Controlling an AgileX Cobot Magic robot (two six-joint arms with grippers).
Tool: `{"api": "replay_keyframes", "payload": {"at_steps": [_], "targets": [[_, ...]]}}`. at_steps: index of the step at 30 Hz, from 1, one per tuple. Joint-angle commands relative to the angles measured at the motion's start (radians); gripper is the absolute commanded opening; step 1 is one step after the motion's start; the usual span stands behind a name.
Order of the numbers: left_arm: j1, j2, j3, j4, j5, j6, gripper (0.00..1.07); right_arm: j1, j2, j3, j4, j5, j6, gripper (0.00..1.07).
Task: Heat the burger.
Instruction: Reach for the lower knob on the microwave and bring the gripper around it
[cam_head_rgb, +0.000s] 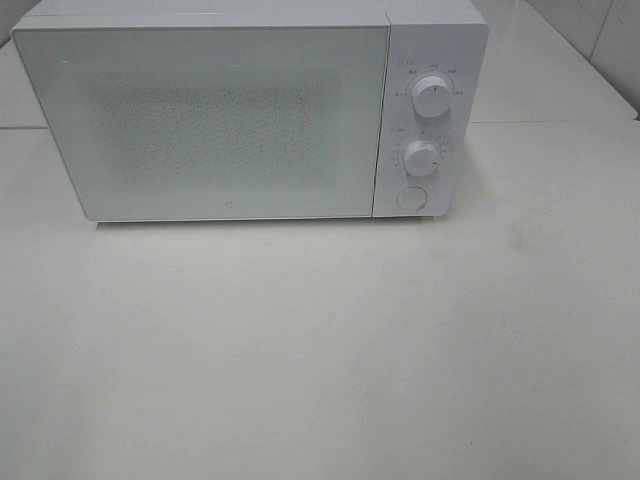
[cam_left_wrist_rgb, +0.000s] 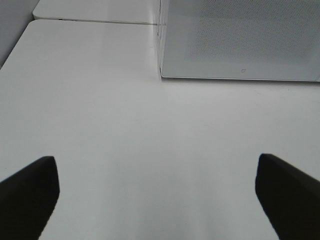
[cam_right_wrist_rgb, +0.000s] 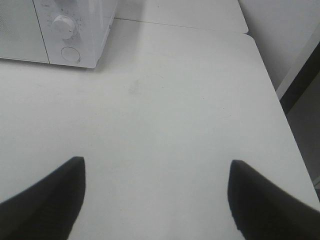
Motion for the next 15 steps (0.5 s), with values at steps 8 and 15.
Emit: {"api": "replay_keyframes", "payload": {"at_steps": [8,15], "targets": [[0.002,-0.02,0.004,-0.005,-0.011,-0.008,1.0,-0.001,0.135,-0.015,0.007,-0.283,0.01,0.76],[0.002,-0.019,0.004,-0.005,-0.011,-0.008,1.0,-0.001,0.223,0.013,0.007,-0.421,0.01,0.76]]}}
